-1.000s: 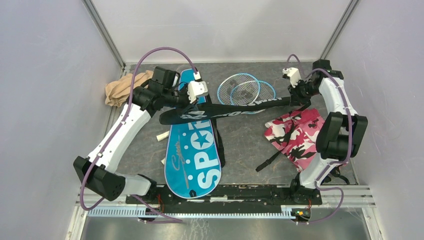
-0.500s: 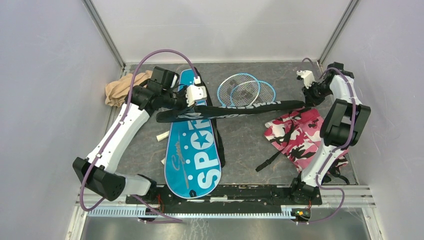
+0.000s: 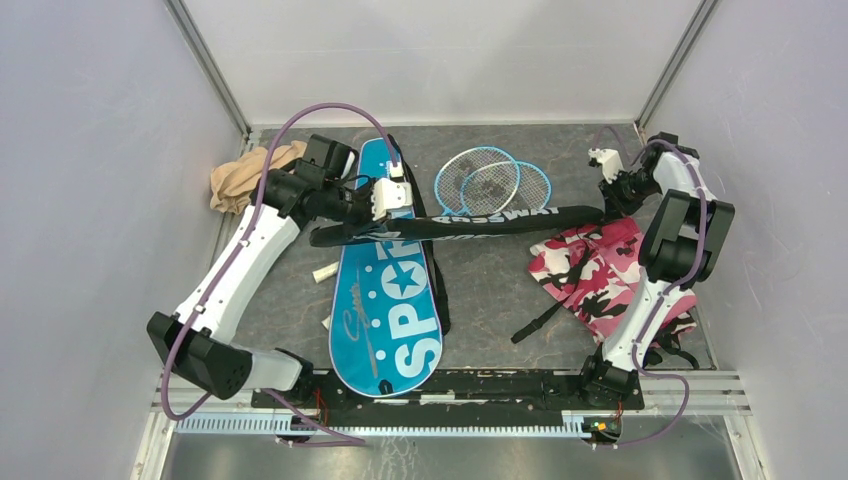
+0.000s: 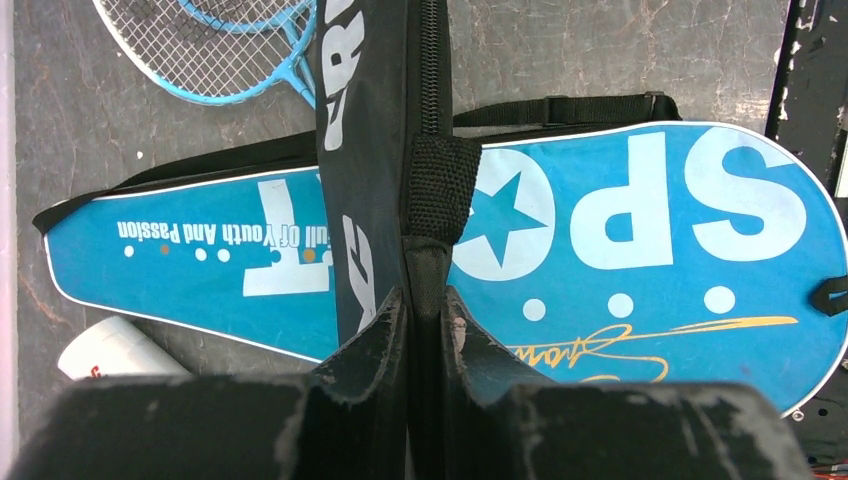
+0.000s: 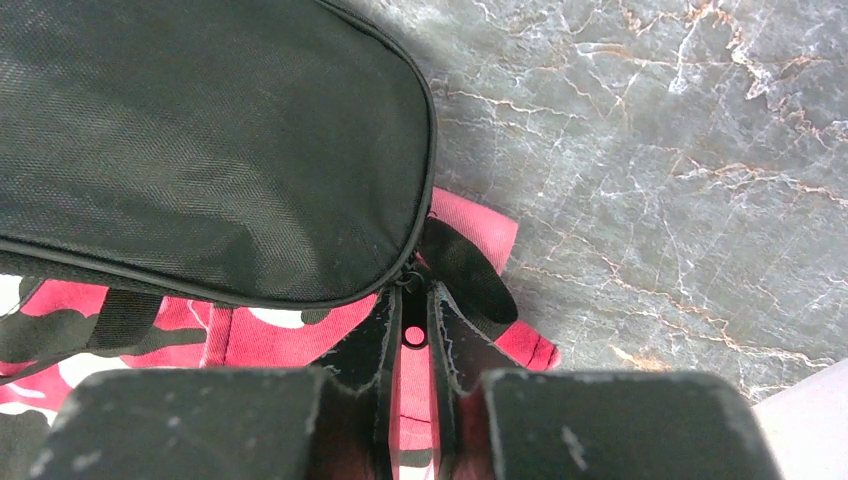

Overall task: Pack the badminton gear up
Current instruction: Zip the racket bag at the center of the board, then place the racket bag at the center of the board.

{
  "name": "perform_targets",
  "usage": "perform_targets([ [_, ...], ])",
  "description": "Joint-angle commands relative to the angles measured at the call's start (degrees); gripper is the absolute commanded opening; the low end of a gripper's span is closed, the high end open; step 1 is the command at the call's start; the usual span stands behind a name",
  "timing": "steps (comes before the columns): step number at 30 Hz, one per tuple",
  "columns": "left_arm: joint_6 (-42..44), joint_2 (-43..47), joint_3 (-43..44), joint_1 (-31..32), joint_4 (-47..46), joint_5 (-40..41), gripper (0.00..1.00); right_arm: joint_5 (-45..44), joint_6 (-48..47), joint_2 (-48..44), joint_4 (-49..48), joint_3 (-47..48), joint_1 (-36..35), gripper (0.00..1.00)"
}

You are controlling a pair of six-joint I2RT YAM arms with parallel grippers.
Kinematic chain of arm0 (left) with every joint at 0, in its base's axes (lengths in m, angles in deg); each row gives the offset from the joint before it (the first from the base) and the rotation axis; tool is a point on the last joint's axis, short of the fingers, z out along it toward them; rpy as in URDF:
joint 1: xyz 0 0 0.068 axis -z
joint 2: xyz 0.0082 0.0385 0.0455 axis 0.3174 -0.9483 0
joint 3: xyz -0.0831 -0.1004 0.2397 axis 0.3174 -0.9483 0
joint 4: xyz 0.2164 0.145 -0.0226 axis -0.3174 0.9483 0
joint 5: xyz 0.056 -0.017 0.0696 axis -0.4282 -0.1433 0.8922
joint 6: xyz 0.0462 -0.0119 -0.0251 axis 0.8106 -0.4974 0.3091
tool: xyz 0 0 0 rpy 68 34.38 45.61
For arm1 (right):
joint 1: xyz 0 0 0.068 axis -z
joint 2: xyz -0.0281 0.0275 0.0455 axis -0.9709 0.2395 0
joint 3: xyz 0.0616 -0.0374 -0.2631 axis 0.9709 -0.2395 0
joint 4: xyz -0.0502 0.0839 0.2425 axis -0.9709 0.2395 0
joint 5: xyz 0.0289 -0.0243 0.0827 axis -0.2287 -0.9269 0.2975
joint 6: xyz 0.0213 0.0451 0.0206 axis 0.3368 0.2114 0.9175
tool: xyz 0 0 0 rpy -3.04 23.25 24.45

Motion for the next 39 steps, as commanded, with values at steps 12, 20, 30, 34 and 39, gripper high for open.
perform_targets([
  [12,-18.9,-1.0,10.7,-1.2,-16.4,2.1,0.02,5.1,0.5,-13.0,-3.1,2.5,-0.2,0.8],
  [20,-29.4,-2.3,11.0,-2.9,-32.7,9.8,0.02,8.8,3.7,-18.9,-2.7,2.5,-0.4,0.83],
  [30,-14.8,-6.9,12.3,-3.5,-35.1,8.5,0.02,10.0,2.9,-20.8,-0.7,-1.8,-0.7,0.83],
  [34,-2.2,-7.9,11.8,-4.1,-34.6,12.7,0.02,12.1,2.4,-22.0,-0.3,-4.8,-1.1,0.83],
  [39,-1.9,-9.0,14.6,-5.5,-31.9,5.9,0.02,13.7,3.3,-24.2,-1.6,-9.1,-2.0,0.83],
])
